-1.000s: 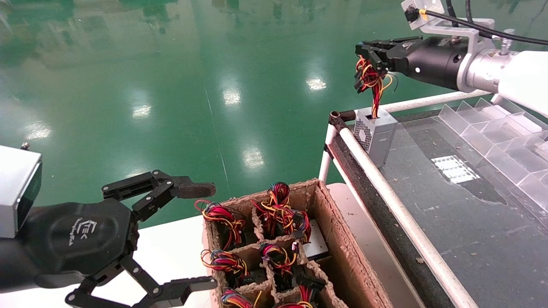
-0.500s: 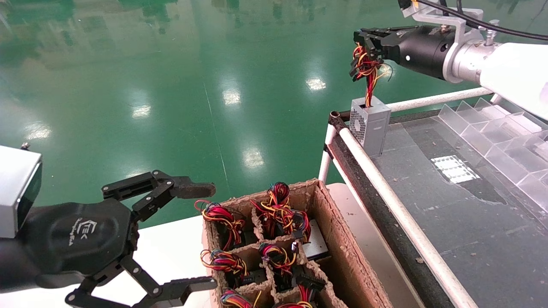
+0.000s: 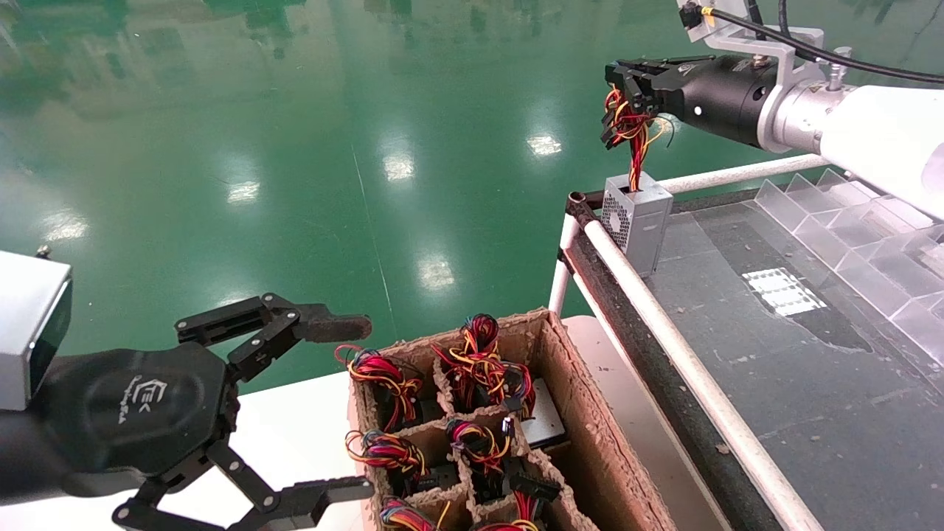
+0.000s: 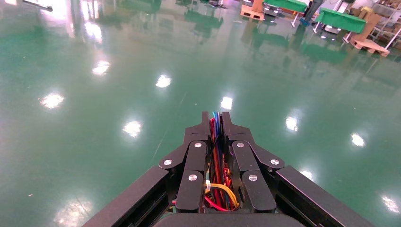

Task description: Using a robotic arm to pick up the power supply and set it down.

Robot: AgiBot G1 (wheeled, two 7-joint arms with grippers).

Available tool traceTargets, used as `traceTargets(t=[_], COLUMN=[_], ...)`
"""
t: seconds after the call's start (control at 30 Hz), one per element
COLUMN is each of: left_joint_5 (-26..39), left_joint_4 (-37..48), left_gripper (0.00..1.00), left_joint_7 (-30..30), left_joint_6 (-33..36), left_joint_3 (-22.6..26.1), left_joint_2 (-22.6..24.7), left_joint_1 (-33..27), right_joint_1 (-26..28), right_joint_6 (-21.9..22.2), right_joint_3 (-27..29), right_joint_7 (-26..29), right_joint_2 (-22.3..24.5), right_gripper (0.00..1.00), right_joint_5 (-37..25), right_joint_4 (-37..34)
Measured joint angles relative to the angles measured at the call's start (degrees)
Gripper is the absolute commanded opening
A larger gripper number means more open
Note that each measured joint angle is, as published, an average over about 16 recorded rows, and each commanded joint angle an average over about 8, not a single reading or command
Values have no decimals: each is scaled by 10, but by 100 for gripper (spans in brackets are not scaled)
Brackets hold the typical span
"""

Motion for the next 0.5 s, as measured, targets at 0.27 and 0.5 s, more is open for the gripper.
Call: traceTargets(t=[0.27,0.5], left_joint_5=[0,0], left_joint_4=[0,0], left_gripper=[100,100], left_joint_7=[0,0], left_joint_6=[0,0], left_joint_3=[0,0], left_joint_2=[0,0], left_joint_1=[0,0], right_joint_1=[-1,2], right_joint_6=[-6,-14], right_joint_3=[0,3], right_joint_7=[3,7], right_joint_2=[3,10], right_gripper=[100,100], right_joint_5=[0,4], right_joint_4=[0,1])
